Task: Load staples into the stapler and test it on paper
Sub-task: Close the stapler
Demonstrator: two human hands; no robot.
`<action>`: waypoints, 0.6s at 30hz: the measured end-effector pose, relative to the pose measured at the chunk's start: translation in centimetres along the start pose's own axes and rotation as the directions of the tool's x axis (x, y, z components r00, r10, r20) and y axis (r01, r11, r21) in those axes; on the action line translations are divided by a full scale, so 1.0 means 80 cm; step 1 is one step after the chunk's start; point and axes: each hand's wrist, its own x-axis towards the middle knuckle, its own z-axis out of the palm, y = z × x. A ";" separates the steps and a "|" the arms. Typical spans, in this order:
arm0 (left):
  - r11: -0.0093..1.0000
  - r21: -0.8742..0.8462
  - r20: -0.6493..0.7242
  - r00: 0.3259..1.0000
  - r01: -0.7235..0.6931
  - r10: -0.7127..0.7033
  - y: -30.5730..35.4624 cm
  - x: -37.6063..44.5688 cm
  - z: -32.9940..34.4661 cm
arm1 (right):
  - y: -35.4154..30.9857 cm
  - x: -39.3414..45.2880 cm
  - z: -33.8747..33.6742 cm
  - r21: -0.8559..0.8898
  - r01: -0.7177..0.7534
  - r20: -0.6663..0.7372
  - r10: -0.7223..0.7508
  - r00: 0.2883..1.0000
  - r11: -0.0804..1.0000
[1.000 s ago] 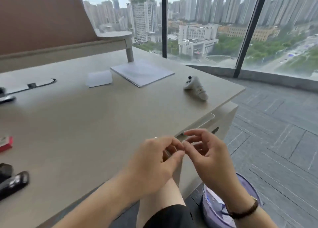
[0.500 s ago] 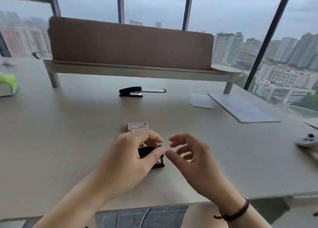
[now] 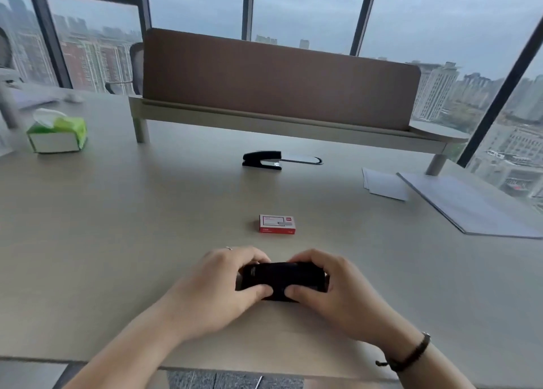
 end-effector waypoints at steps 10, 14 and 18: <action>0.999 -0.041 0.062 0.998 -0.025 0.028 -0.005 0.024 -0.003 | 0.009 0.045 -0.033 0.264 0.066 0.079 -0.089 0.993 0.962; 0.997 -0.070 0.041 0.999 0.025 -0.023 -0.019 0.045 -0.014 | 0.036 0.112 -0.035 0.133 -0.034 -0.115 0.050 0.992 0.991; 0.995 -0.092 0.009 0.999 0.034 -0.033 -0.032 0.070 -0.028 | 0.051 0.156 -0.019 -0.091 -0.034 0.033 0.037 0.999 0.995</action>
